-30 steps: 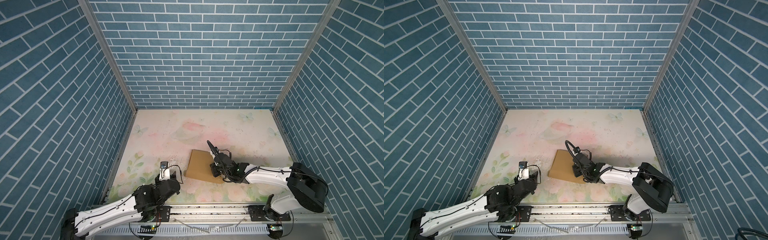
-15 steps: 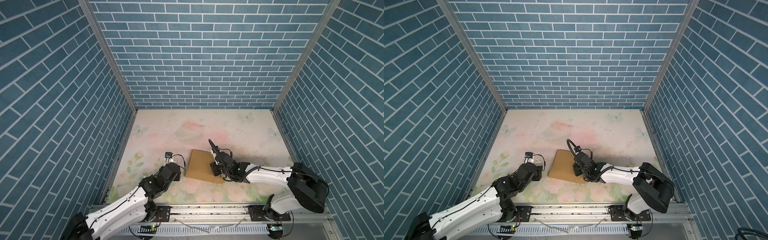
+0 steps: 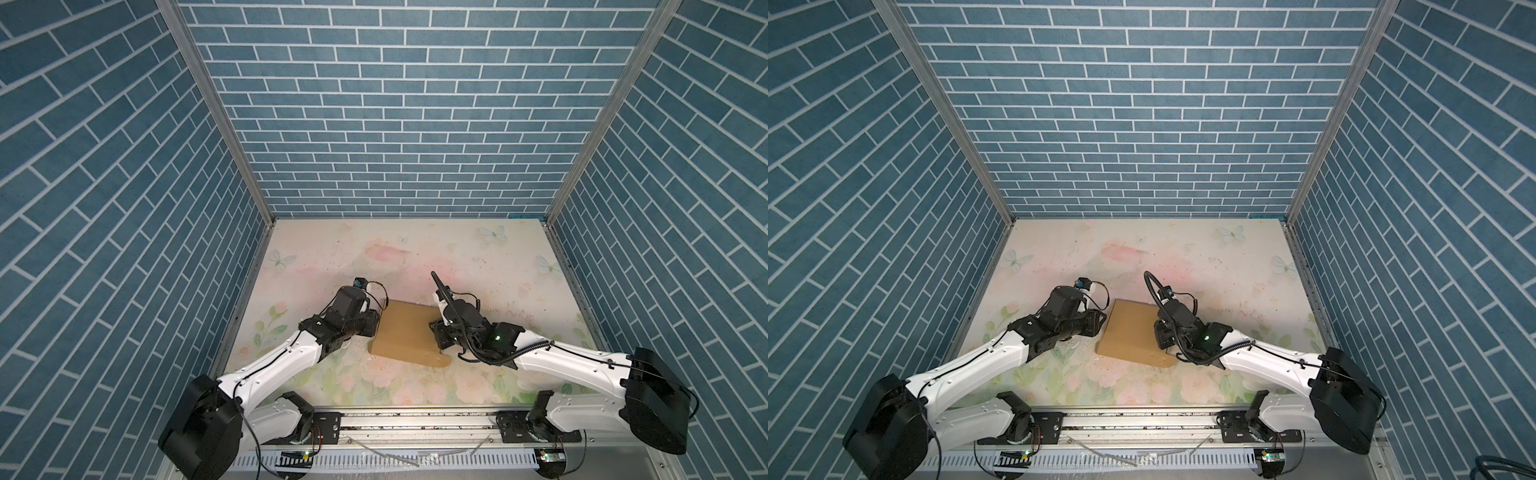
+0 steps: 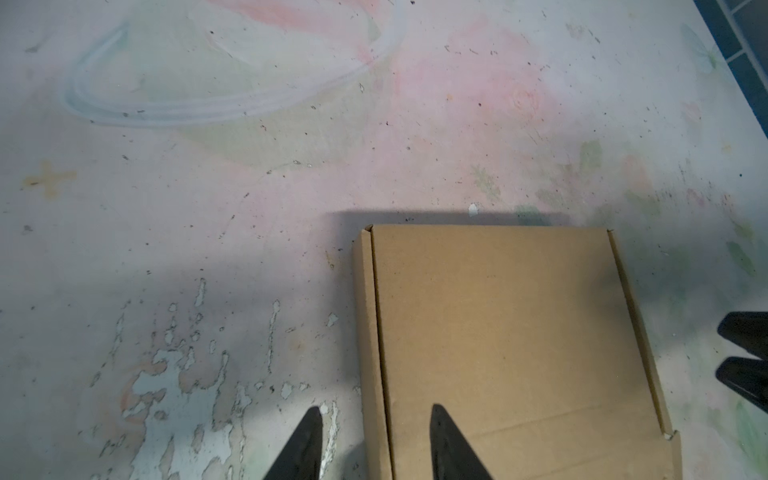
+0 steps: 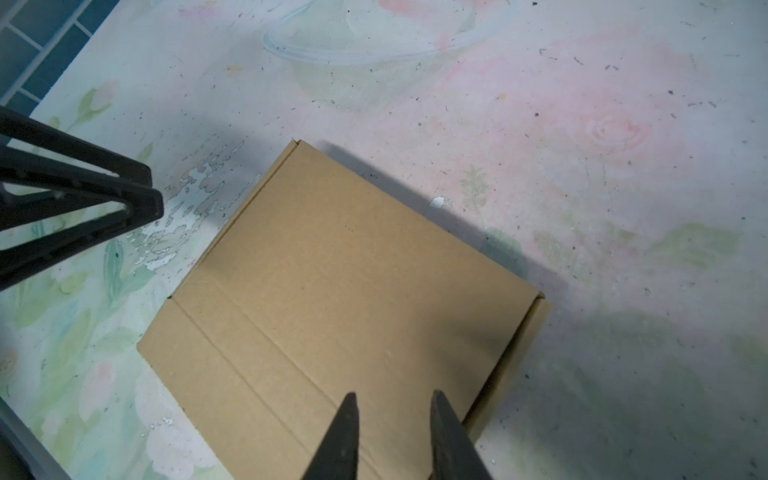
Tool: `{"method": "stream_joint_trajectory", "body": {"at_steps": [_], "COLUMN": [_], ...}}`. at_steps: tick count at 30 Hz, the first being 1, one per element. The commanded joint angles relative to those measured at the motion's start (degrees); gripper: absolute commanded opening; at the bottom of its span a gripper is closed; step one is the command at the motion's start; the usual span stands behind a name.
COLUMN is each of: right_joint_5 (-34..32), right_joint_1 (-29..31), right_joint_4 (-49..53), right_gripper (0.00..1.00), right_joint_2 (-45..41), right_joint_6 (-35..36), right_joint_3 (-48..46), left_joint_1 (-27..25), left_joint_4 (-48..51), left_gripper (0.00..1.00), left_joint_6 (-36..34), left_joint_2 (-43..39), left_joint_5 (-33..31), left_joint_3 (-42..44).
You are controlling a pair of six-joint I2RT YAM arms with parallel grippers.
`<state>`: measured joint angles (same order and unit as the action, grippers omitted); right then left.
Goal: Fold the paper box
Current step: 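Bring the left gripper beside the box's near edge while the right holds the lid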
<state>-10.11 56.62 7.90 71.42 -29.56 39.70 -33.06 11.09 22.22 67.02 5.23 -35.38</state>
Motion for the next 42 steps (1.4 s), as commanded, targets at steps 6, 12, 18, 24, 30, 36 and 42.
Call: {"method": "stream_joint_trajectory", "body": {"at_steps": [6,12,18,24,30,36,42], "right_joint_5": [-1.74,-2.02,-1.84,-1.57,-1.56,-1.58,-1.66], "right_joint_1": [-0.85,-1.21,-1.32,-1.51,-1.48,-1.6,-1.68], "right_joint_4": [2.9,2.66,2.18,1.85,1.78,1.76,1.94], "right_gripper": [0.31,0.31,0.31,0.31,0.31,0.31,0.31], "right_joint_2": [-3.17,-4.44,-4.71,-4.51,-4.29,-4.35,-4.69], "right_joint_6": [-0.06,-0.37,-0.67,-0.68,-0.77,-0.94,-1.02], "right_joint_3": [0.66,-0.37,-1.03,-1.04,-1.12,-1.11,-1.14], "left_joint_1": [1.92,2.37,2.7,2.97,3.03,3.18,3.35], "left_joint_4": [1.09,1.74,2.18,1.86,0.9,0.46,-0.1], "left_gripper": [0.4,0.37,0.34,0.33,0.3,0.28,0.27], "left_joint_6": [-3.97,-5.33,-6.29,-6.75,-6.66,-6.67,-6.51], "left_joint_2": [3.86,7.18,8.98,10.14,11.09,11.37,11.58], "left_joint_5": [5.42,5.87,5.03,4.89,5.23,5.17,5.53], "left_joint_3": [-2.81,-4.06,-4.38,-4.39,-3.87,-3.49,-2.93]}}
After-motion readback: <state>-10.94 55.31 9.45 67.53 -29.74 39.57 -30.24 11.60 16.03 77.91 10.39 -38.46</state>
